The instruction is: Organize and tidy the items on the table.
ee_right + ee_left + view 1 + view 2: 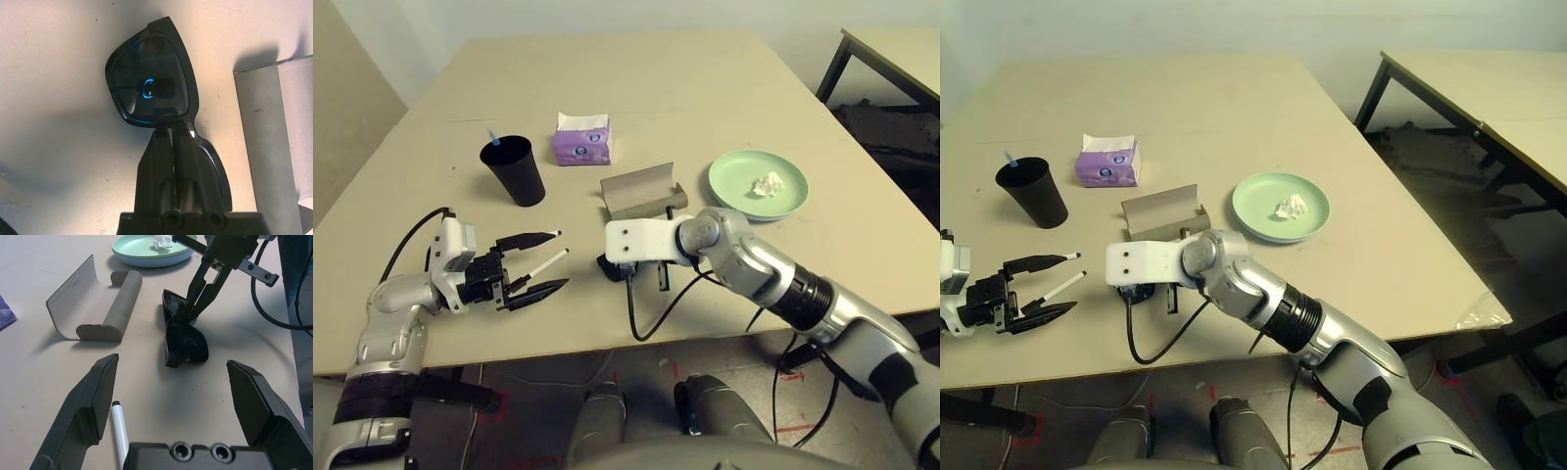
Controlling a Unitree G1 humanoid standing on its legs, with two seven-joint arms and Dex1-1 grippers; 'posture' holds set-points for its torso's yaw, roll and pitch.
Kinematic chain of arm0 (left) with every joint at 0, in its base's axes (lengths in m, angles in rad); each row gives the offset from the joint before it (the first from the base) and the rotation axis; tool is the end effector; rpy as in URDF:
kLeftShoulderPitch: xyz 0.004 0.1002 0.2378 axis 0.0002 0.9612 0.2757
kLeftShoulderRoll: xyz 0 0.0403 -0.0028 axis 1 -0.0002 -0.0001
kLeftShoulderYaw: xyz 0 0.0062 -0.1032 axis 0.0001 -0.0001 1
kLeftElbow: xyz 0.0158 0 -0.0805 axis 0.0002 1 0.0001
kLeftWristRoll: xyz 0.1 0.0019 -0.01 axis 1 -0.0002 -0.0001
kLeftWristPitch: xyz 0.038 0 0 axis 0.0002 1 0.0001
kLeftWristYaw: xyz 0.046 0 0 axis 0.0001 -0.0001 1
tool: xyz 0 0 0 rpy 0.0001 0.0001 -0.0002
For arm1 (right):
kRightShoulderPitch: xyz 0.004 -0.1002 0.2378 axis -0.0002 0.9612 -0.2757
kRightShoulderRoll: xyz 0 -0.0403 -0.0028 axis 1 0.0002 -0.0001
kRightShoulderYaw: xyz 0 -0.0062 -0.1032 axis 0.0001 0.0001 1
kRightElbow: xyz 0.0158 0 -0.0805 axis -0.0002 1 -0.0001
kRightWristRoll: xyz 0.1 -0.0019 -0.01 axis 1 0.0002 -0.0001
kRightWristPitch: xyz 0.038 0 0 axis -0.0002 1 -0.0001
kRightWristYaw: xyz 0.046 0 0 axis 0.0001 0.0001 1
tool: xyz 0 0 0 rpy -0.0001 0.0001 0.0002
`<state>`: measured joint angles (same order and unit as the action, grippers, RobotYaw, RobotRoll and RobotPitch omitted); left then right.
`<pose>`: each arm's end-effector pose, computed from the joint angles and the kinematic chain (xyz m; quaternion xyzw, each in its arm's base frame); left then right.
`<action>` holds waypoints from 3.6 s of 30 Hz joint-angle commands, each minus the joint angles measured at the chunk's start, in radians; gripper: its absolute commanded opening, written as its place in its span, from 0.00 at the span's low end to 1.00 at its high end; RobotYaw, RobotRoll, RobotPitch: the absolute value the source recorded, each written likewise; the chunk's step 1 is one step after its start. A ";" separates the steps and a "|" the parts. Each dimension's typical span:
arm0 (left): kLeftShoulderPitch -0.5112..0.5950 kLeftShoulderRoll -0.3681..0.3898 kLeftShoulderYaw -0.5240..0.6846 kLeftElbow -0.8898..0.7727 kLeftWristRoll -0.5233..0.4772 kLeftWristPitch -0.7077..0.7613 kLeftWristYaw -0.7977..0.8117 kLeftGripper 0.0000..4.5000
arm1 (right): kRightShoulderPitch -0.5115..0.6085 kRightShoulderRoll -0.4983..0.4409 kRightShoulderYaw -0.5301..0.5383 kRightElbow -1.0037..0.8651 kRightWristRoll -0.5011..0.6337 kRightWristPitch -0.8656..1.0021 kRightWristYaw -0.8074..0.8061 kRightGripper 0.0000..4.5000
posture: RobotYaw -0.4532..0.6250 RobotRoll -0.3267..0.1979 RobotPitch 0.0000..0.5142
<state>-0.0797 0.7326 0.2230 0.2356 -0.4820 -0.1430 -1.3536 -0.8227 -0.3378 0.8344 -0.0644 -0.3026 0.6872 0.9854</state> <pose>0.2066 0.3304 0.1145 0.1374 0.0128 -0.5025 0.8535 0.2663 -0.0409 0.1612 -0.4969 0.1396 0.5733 0.6363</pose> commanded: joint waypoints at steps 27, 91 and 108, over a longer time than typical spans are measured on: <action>0.023 -0.003 0.014 0.010 -0.002 -0.033 0.012 1.00 | -0.014 0.019 -0.020 0.120 -0.089 -0.158 0.041 0.99 | 0.43 0.62 0.14; 0.003 -0.071 0.058 -0.048 0.007 0.086 0.313 1.00 | -0.437 0.264 -0.182 1.214 -0.228 -0.734 -0.136 0.04 | 0.46 0.62 0.13; -0.027 -0.070 0.048 -0.013 0.018 0.083 0.289 1.00 | -0.556 0.130 -0.361 0.876 -0.096 -0.557 0.109 0.99 | 0.43 0.62 0.14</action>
<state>-0.1046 0.6561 0.2773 0.2064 -0.4726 -0.0622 -1.0556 -1.3749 -0.1932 0.5094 0.8863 -0.4401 0.0839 1.0284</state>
